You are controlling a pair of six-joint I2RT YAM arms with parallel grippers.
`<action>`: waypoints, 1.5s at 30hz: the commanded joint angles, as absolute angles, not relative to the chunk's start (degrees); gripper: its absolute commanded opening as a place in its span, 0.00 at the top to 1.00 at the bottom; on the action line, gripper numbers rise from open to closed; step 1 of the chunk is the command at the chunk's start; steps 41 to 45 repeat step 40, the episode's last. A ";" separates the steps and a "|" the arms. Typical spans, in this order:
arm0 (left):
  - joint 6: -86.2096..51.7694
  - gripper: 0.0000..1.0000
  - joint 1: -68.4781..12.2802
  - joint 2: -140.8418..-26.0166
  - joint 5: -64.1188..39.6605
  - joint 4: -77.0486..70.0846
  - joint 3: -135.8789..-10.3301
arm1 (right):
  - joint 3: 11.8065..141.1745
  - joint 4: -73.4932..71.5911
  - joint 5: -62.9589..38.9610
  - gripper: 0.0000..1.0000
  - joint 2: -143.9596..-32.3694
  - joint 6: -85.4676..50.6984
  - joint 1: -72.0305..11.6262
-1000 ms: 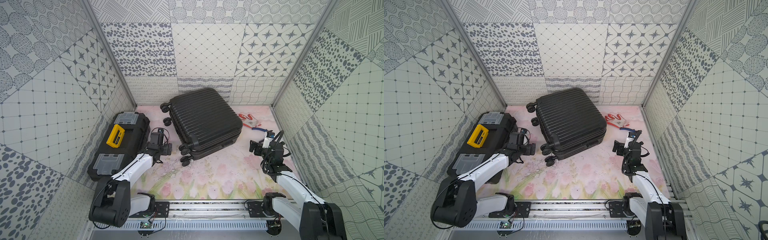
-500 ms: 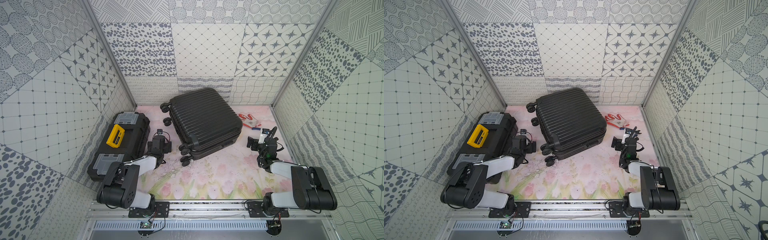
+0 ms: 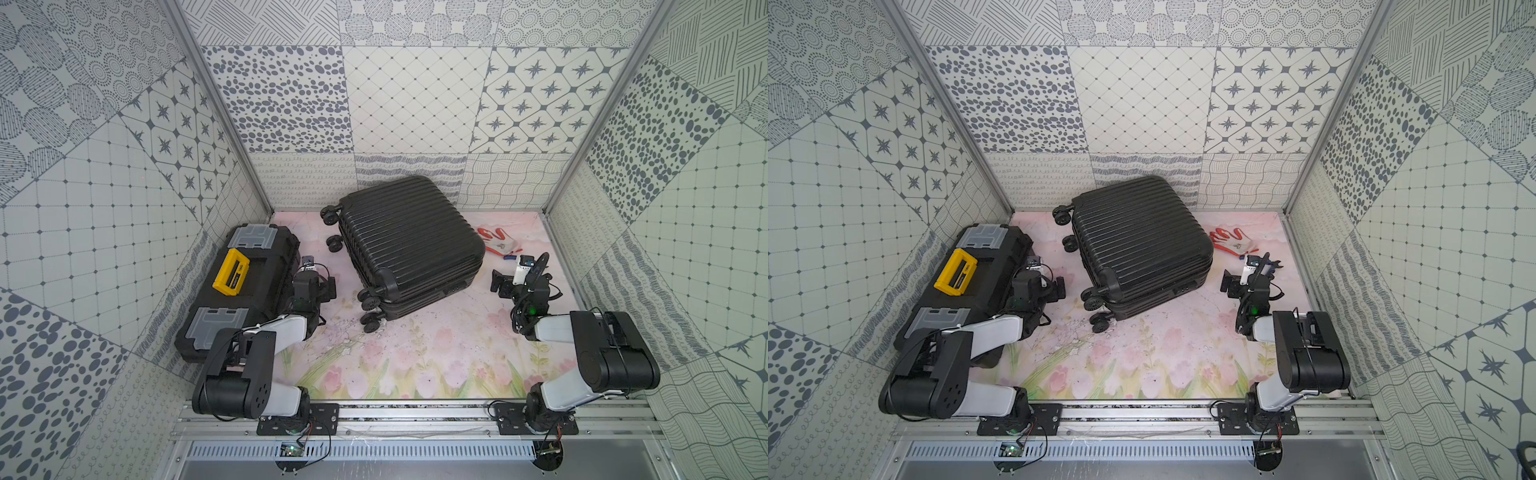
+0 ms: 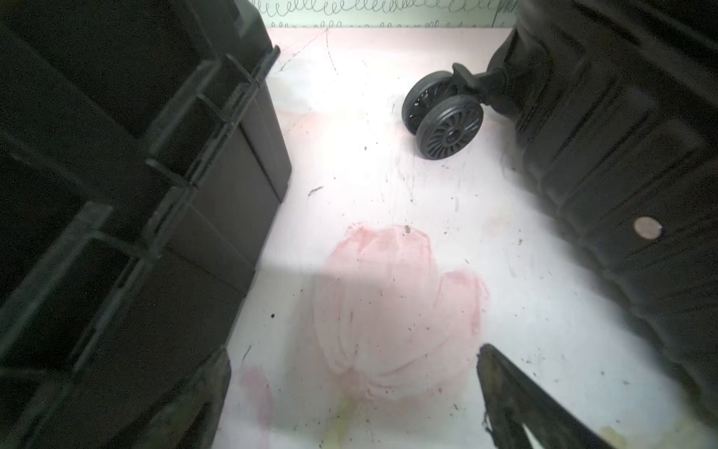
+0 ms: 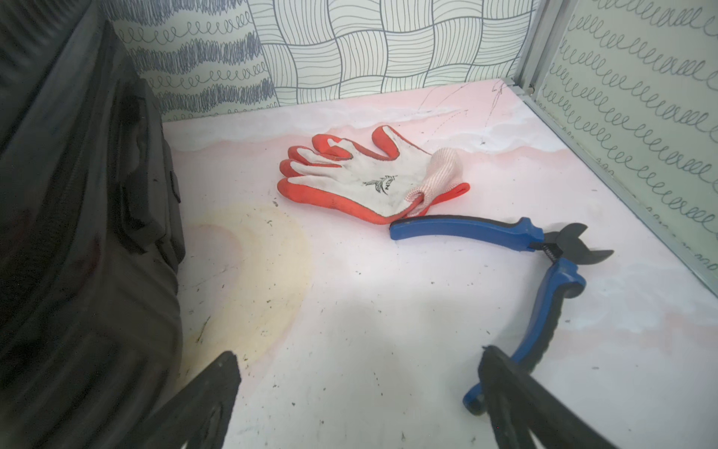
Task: Close the suitcase zippers
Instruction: Reset both arms
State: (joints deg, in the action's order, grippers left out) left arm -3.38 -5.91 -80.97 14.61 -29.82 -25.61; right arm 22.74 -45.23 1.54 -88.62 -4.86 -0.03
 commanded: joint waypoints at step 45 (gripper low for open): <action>0.93 0.02 -1.97 -90.80 9.58 -51.08 -22.97 | 23.08 -48.60 2.82 0.02 -88.82 -2.84 -1.49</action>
